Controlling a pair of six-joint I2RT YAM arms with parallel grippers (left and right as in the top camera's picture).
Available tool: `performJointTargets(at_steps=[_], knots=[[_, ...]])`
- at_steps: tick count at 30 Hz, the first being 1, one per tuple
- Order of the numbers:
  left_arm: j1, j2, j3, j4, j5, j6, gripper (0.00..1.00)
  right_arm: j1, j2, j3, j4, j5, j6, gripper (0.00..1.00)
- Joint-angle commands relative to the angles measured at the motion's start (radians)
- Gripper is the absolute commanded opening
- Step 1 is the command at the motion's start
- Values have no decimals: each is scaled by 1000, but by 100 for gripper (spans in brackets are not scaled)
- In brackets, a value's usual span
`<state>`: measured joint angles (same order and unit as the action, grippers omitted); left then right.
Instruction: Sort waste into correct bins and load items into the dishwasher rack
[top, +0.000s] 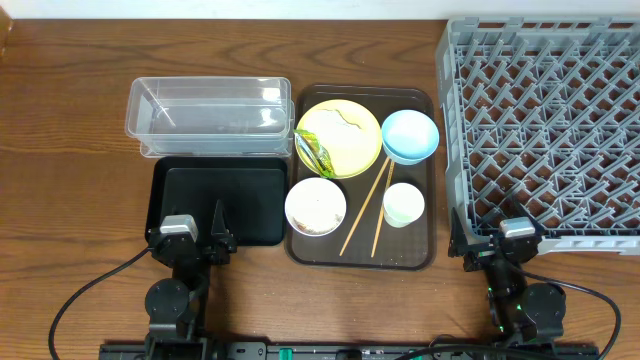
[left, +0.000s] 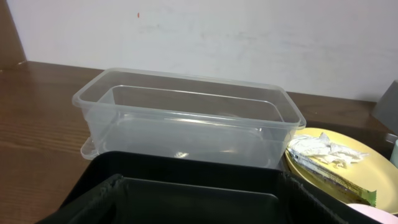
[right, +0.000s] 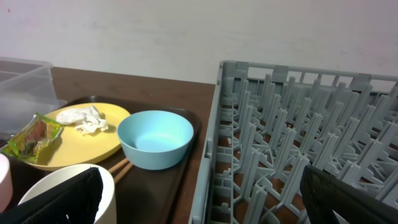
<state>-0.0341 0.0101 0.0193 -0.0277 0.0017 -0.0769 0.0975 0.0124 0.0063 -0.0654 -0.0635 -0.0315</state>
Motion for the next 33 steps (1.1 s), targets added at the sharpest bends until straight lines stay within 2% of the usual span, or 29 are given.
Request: performJointTargets(at_steps=[1,7,11,16,23,29,33], knots=[[5,-6,-15,-45,-10,10,79,1,-6,-1,-3,-13,-7,99],[5,-6,-15,-43,-9,3,79,1,-6,-1,6,-16,-7,99],[5,-2,-5,-49,-8,-65,79,1,-6,0,5,-15,40,99],[5,60,79,-139,-4,-67,79,1,-3,23,-3,8,42,99],[5,323,324,-277,34,-67,79,1,114,168,-74,38,53,99],[5,616,575,-423,68,-67,79,1,379,381,-200,37,53,99],[5,829,781,-585,125,-67,79,1,572,541,-322,37,53,99]])
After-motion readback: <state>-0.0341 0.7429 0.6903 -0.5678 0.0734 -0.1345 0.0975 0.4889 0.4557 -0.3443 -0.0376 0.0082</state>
